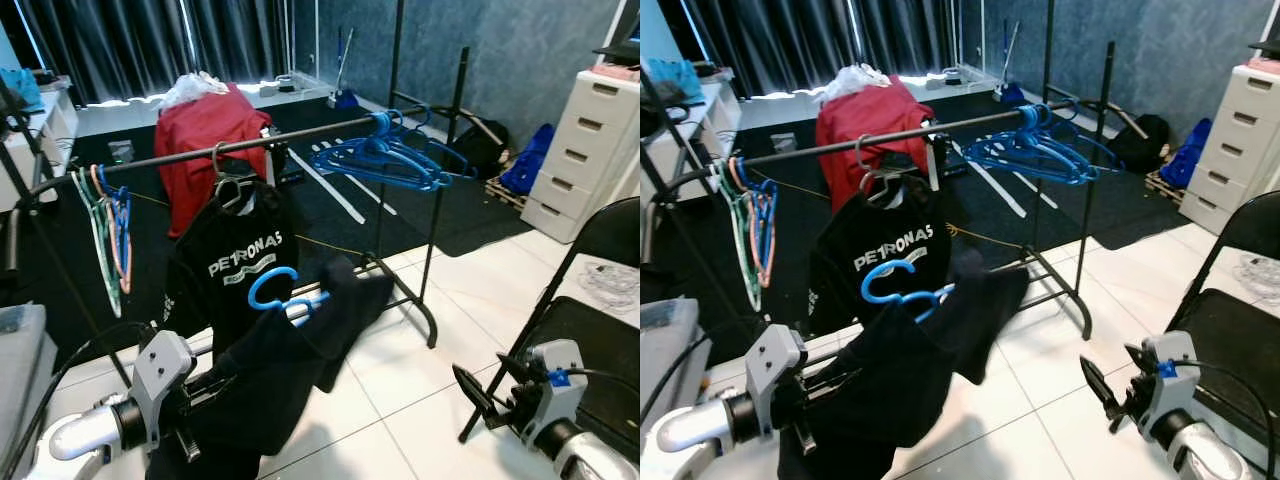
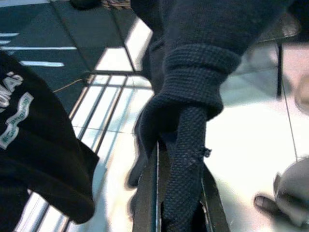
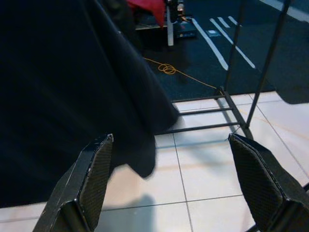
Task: Hang hanger
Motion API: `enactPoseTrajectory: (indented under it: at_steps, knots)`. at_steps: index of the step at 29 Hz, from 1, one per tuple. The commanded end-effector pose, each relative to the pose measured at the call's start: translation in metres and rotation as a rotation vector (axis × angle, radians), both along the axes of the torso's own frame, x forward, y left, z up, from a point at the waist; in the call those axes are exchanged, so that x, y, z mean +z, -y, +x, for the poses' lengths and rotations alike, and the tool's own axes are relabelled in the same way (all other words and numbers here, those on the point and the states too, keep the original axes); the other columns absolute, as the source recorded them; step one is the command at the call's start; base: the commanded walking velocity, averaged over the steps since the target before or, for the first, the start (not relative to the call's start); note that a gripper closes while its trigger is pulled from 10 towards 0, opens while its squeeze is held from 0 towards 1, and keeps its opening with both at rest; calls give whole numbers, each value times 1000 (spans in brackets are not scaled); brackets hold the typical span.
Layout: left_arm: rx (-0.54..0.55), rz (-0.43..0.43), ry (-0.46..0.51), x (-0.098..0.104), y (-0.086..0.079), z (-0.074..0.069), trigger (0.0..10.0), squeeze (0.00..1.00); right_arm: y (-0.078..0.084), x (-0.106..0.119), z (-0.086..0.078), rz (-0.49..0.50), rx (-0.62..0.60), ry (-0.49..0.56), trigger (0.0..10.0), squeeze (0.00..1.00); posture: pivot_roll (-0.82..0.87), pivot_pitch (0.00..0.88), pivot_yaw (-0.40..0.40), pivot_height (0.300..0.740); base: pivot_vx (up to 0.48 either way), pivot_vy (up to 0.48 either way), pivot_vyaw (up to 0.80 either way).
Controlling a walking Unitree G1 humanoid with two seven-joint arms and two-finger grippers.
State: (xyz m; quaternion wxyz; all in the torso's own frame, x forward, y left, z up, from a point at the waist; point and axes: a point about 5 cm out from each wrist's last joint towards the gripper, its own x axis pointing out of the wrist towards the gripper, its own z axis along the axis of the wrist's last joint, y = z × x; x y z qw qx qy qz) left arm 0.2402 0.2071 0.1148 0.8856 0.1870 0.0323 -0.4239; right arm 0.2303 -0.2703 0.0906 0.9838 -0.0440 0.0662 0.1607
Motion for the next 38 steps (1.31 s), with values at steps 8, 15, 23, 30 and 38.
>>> enactPoseTrajectory:
  at_steps: [8,15,23,30,38]
  knots:
    - [-151,97,139,79,-32,9,10000,0,8,59,-12,110,176,140,10000,0,-93,0,2,740,0,0,0]
    - [-292,43,193,118,-20,7,10000,0,-1,67,-23,36,282,72,10000,0,-96,0,8,740,0,0,0]
    - [-387,-11,258,136,-5,5,10000,0,-27,62,-26,88,444,22,10000,0,-86,0,7,740,0,0,0]
    - [-415,-30,238,138,0,1,10000,0,-39,75,-35,158,613,-27,10000,0,-82,0,10,740,0,0,0]
    - [-384,-37,243,135,-2,5,10000,0,-43,87,-59,147,800,-132,10000,0,-87,0,10,740,0,0,0]
